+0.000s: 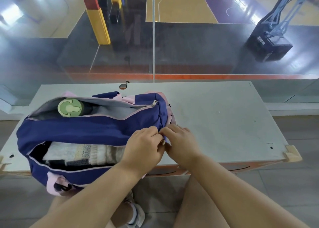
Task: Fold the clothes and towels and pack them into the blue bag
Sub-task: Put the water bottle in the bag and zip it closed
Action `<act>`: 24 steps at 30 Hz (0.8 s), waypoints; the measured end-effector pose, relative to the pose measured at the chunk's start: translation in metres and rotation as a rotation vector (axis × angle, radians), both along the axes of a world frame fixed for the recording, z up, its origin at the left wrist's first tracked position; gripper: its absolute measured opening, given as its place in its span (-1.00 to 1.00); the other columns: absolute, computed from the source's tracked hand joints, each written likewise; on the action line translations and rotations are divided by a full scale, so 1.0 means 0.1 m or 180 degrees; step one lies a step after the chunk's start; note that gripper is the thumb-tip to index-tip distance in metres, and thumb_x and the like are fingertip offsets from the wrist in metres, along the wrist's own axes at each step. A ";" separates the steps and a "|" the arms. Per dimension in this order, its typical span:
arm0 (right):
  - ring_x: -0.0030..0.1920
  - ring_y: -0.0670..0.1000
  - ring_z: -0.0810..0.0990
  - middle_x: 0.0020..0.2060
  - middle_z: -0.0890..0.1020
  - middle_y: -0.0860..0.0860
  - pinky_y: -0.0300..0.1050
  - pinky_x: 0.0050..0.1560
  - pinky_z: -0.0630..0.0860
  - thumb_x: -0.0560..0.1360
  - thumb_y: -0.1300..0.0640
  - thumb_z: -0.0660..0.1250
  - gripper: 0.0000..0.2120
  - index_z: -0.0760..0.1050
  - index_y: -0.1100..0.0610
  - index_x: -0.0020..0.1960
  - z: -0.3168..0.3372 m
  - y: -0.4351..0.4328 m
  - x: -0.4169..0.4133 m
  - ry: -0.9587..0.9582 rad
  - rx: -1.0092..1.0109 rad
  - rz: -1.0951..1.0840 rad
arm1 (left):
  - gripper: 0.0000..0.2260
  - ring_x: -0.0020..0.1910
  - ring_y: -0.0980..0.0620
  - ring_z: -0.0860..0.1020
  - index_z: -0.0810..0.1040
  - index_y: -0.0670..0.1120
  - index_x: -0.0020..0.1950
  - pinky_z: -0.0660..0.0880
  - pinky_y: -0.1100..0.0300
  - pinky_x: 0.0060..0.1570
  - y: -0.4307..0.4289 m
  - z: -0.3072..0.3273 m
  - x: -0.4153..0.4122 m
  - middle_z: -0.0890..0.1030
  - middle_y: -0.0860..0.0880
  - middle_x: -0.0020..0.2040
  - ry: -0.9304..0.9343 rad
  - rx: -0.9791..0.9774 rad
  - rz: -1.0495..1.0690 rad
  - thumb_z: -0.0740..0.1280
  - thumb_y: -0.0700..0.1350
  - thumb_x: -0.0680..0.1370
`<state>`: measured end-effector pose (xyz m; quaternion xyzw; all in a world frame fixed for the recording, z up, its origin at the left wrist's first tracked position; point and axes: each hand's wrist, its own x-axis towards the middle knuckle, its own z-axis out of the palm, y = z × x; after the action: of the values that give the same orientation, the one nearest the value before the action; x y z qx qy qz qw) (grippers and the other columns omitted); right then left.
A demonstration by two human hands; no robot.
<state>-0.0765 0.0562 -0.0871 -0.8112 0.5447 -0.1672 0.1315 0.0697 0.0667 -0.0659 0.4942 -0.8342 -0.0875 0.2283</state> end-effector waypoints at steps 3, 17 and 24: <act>-0.37 0.08 0.57 -0.32 0.60 -0.03 -0.10 -0.33 0.47 0.34 0.14 0.28 -0.93 0.53 0.07 -0.22 0.00 0.04 0.04 0.0100 -0.0288 -0.0037 | -0.78 -0.41 0.10 0.35 0.58 -0.12 -0.28 0.29 0.23 -0.40 0.03 0.01 0.07 0.50 -0.02 -0.37 0.0082 -0.0065 0.0147 0.24 -0.06 0.47; 0.19 0.15 0.39 0.22 0.45 0.06 0.03 0.12 0.38 0.49 0.16 0.20 -0.72 0.40 0.08 0.20 0.31 0.14 0.19 0.1180 0.0475 -0.0723 | -0.79 -0.39 0.11 0.38 0.42 -0.08 -0.31 0.27 0.34 -0.37 0.38 0.02 1.24 0.42 0.01 -0.32 0.0250 0.0424 0.1378 0.40 -0.20 0.46; 0.19 0.11 0.45 0.20 0.49 0.01 0.10 0.13 0.38 0.55 -0.01 0.25 -0.69 0.40 0.04 0.25 0.42 0.22 1.12 0.0869 0.0185 0.0558 | -0.80 -0.36 0.09 0.40 0.41 -0.03 -0.29 0.29 0.32 -0.36 0.45 0.05 1.34 0.42 0.03 -0.29 0.0334 0.0493 0.1193 0.37 -0.15 0.49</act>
<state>0.0356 0.0780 -0.0454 -0.8666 0.4893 -0.0274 0.0937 0.2036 0.1113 -0.0606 0.6516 -0.7055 -0.1330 0.2451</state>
